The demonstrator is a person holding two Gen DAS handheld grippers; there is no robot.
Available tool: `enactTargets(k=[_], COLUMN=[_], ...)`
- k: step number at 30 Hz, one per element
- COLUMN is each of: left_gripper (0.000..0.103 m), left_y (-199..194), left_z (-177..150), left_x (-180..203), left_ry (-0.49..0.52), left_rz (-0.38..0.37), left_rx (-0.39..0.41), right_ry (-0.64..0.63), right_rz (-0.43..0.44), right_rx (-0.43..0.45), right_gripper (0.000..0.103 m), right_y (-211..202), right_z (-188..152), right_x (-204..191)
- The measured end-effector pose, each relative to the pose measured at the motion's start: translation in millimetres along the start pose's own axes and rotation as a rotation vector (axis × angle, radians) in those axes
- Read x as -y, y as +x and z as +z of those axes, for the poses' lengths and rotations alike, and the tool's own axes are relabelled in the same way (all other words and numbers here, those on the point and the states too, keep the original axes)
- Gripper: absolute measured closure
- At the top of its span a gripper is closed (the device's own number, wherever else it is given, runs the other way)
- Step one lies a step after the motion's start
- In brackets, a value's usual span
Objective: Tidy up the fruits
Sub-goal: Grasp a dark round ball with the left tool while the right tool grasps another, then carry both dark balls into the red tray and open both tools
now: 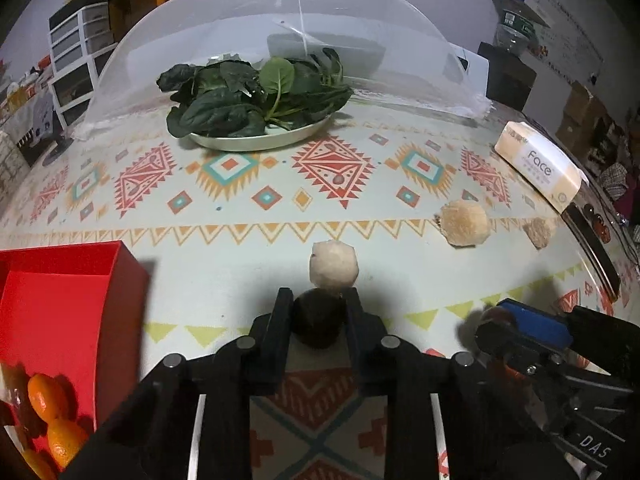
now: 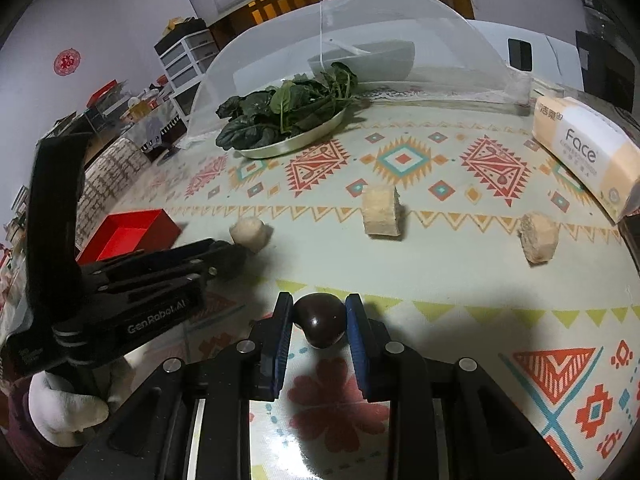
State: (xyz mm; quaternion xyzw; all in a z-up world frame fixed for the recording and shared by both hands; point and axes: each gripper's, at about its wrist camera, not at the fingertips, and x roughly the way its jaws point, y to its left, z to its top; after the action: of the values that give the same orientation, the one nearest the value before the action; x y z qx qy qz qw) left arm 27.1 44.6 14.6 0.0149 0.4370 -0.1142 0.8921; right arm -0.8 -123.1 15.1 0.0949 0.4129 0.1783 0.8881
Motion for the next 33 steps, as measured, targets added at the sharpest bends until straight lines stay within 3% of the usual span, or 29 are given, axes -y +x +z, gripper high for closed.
enactTargets(k=[4,11,17,25,28,33], left_gripper=[0.079,0.079,0.079,0.078,0.078,0.078], left_y=[-11.6,-69.8,-128.7,-182.0,-187.2,-181.2], left_z=[-1.4,-20.4,-50.7,-95.0,-113.1,-130.4], left_x=[-2.7,-14.6,-61.2,-152.6,-177.2,-201.8], left_ry=[-0.026,-0.073,-0.171,-0.366,-0.418,-0.463], left_rz=[-0.019,-0.042,-0.029,0.091,0.136,0.147], left_rx=[0.001,0.072,0.134,0.211,0.212,0.194], right_ry=[-0.013,-0.010,0.008,-0.098,-0.136,-0.194], right_rz=[0.001,-0.006,0.037,0.115,0.157,0.215], right_rx=[0.009,0.020,-0.004,0.029,0.013,-0.040], right_gripper=[0.074,0.074,0.074,0.074,0.074,0.074], right_y=[-1.2,-2.9,-18.4,-50.7,-46.9,-23.4], right_z=[-0.7,-1.6,-9.1,-1.3,-0.5,-2.1], right_x=[-1.8,-2.0,-13.9,-84.7,-115.8,-169.0])
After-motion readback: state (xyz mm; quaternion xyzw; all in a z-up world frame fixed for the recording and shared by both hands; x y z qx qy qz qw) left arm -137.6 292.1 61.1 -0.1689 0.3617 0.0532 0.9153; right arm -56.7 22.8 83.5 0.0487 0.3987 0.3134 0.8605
